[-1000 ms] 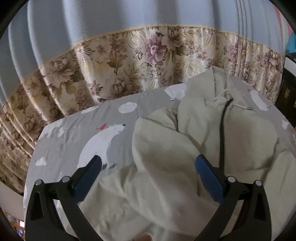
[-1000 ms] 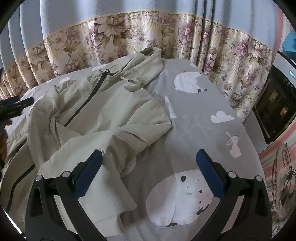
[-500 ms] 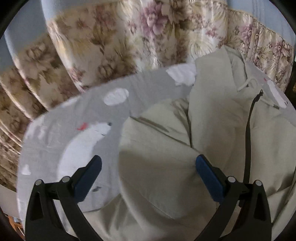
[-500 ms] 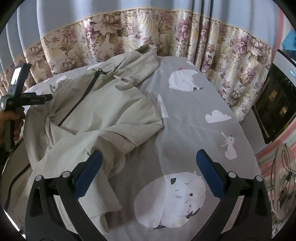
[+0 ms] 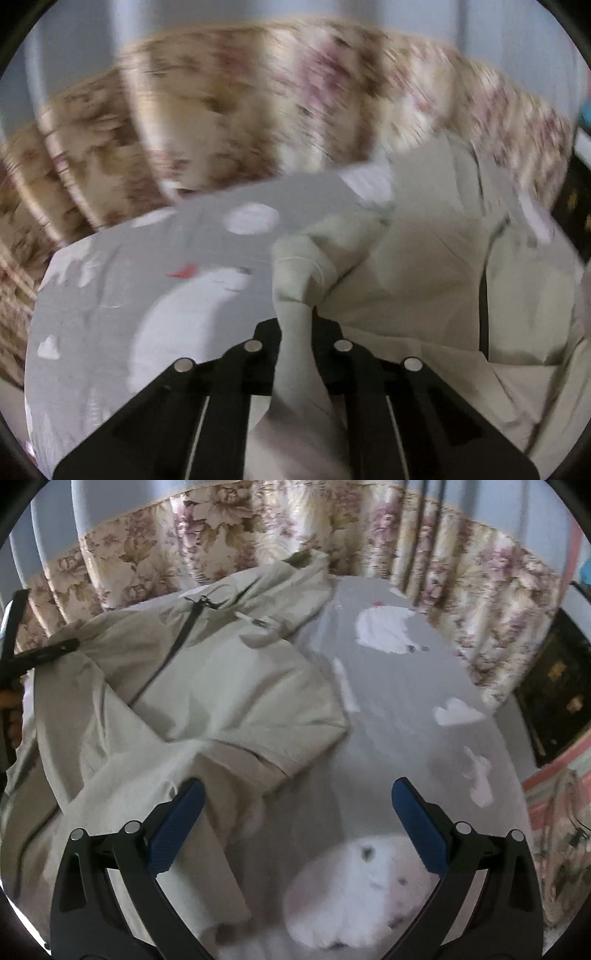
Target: Fold large clothes
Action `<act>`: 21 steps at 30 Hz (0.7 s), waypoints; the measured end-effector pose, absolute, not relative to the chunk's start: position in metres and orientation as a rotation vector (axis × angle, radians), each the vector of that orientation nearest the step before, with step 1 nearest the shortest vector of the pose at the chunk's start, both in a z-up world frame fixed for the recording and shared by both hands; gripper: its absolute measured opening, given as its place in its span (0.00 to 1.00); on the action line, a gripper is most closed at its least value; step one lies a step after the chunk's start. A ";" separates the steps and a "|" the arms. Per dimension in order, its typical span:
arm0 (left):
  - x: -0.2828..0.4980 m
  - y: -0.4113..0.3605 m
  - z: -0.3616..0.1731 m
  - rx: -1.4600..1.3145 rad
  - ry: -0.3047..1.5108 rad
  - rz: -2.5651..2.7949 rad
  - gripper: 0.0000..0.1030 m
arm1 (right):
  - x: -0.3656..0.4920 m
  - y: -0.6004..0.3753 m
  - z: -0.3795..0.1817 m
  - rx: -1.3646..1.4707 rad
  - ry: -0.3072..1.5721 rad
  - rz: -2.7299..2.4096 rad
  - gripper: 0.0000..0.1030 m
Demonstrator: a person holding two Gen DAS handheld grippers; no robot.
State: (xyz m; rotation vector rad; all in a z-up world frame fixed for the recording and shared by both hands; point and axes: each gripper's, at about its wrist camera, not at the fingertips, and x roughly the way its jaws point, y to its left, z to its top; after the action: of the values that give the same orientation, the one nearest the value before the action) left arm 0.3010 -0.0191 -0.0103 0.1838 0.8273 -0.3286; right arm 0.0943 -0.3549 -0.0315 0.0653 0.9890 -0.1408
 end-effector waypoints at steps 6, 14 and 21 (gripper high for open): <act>0.296 0.015 0.007 0.239 0.765 -0.237 0.06 | 0.147 -0.362 -0.046 0.170 1.059 -0.134 0.97; 0.291 0.054 0.003 0.246 0.762 -0.187 0.04 | 0.187 -0.354 -0.070 0.154 1.135 -0.150 0.16; 0.303 0.060 0.012 0.196 0.742 -0.186 0.04 | 0.191 -0.329 -0.013 -0.134 0.913 -0.159 0.08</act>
State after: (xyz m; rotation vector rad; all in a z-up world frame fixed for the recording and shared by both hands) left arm 0.3033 0.0600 0.0117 0.1956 0.7417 -0.1856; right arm 0.1907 -0.3293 -0.0132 -0.1339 0.9126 -0.1587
